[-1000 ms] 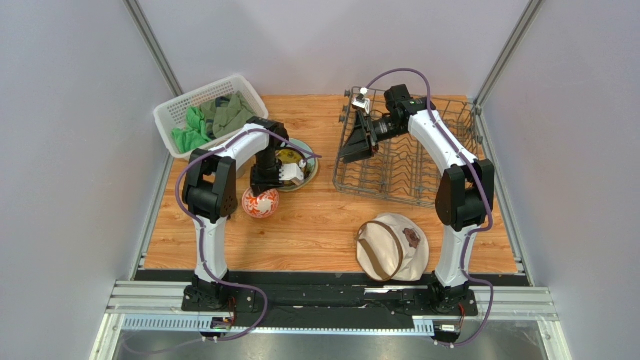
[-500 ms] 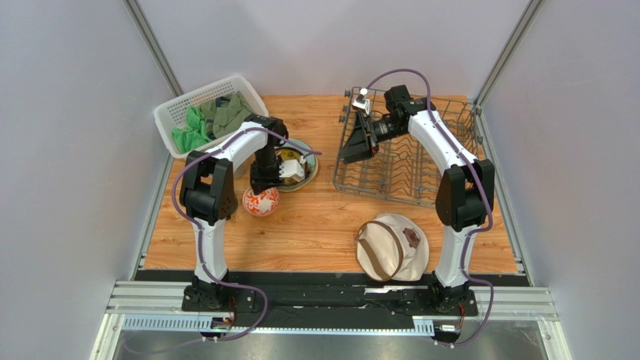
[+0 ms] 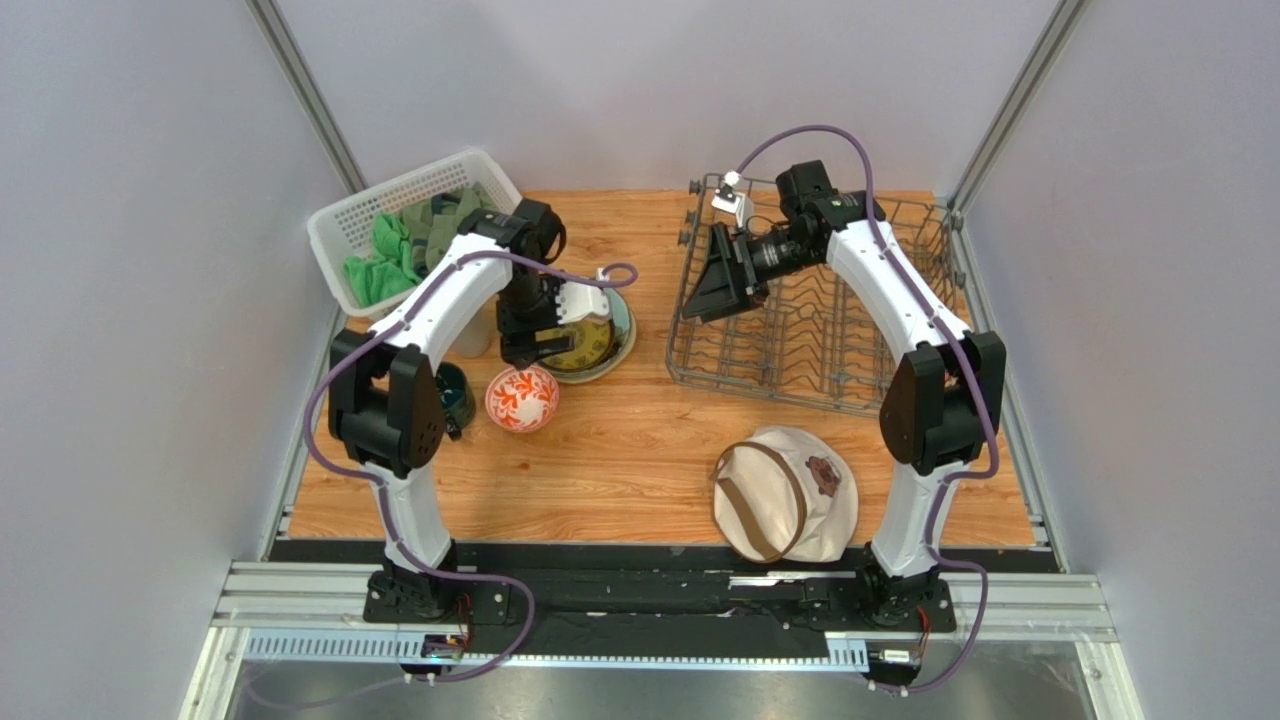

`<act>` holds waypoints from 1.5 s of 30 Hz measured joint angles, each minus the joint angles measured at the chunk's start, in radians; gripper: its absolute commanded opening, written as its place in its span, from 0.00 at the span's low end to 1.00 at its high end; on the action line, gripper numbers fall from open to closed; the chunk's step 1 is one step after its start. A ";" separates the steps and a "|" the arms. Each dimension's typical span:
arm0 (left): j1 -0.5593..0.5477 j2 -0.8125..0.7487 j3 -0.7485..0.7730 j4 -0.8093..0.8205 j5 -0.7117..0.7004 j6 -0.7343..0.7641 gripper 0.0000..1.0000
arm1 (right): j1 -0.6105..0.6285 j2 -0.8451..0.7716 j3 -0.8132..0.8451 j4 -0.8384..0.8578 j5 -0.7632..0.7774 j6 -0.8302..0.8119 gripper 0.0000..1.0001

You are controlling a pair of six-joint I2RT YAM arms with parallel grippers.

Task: Unload the mixed dishes from the dish rack
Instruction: Place the bowl at the center of the board, then reset both arms

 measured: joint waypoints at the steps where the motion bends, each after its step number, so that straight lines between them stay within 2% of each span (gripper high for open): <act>1: 0.001 -0.021 0.002 0.016 0.009 -0.015 0.93 | 0.000 -0.009 0.000 0.001 0.031 0.000 0.89; 5: 0.004 -0.106 -0.003 0.103 0.047 -0.103 0.94 | 0.000 -0.063 0.000 0.022 0.193 0.001 0.91; 10: 0.014 -0.259 -0.124 0.331 0.037 -0.265 0.95 | 0.000 -0.174 -0.034 0.122 0.450 0.014 0.94; 14: 0.029 -0.366 -0.212 0.509 -0.028 -0.418 0.95 | 0.003 -0.296 -0.124 0.268 0.726 0.023 0.98; 19: 0.059 -0.418 -0.255 0.702 -0.161 -0.580 0.96 | 0.003 -0.428 -0.261 0.502 1.065 -0.002 1.00; 24: 0.128 -0.477 -0.332 0.845 -0.240 -0.721 0.96 | 0.003 -0.460 -0.289 0.649 1.279 -0.031 1.00; 28: 0.163 -0.559 -0.415 0.953 -0.272 -0.791 0.96 | 0.003 -0.460 -0.296 0.706 1.350 -0.037 1.00; 37: 0.160 -0.734 -0.565 1.149 -0.277 -0.860 0.96 | 0.013 -0.465 -0.381 0.755 1.398 -0.034 1.00; 45: 0.160 -0.775 -0.597 1.229 -0.282 -0.863 0.96 | 0.027 -0.526 -0.481 0.792 1.408 -0.041 1.00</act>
